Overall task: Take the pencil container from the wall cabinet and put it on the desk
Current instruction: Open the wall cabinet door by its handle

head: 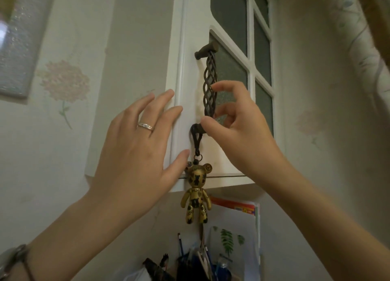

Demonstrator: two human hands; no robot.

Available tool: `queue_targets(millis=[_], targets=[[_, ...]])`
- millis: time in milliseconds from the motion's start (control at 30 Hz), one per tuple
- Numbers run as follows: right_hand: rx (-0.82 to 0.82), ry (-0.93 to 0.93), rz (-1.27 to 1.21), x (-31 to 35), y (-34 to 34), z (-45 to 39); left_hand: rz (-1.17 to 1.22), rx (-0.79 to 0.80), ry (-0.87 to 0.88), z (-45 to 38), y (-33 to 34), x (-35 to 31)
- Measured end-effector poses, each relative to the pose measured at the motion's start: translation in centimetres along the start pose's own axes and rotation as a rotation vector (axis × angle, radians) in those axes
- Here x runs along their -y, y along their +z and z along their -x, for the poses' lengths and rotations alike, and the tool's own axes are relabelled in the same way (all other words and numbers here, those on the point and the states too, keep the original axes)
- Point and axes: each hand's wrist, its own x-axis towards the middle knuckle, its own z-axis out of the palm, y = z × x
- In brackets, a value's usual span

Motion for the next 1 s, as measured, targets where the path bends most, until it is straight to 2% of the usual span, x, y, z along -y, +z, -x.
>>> queue_targets(millis=[167, 300, 733, 900, 1000], targets=[[0.042, 0.005, 0.002, 0.6, -1.6, 0.5, 0.045, 0.023, -0.053, -0.1, -0.7, -1.0], [0.015, 0.008, 0.005, 0.9, -3.7, 1.3, 0.139, 0.029, -0.052, -0.2, -1.3, -2.3], [-0.019, 0.0, 0.059, 2.0, -15.6, 5.3, 0.726, -0.082, 0.075, -2.4, -1.7, -12.8], [-0.017, 0.019, 0.023, 2.0, -19.4, 6.3, 1.043, -0.058, 0.118, -3.1, -1.1, -16.2], [-0.013, 0.043, -0.006, 1.9, -21.5, 6.8, 1.143, -0.014, 0.145, -3.6, -0.5, -17.7]])
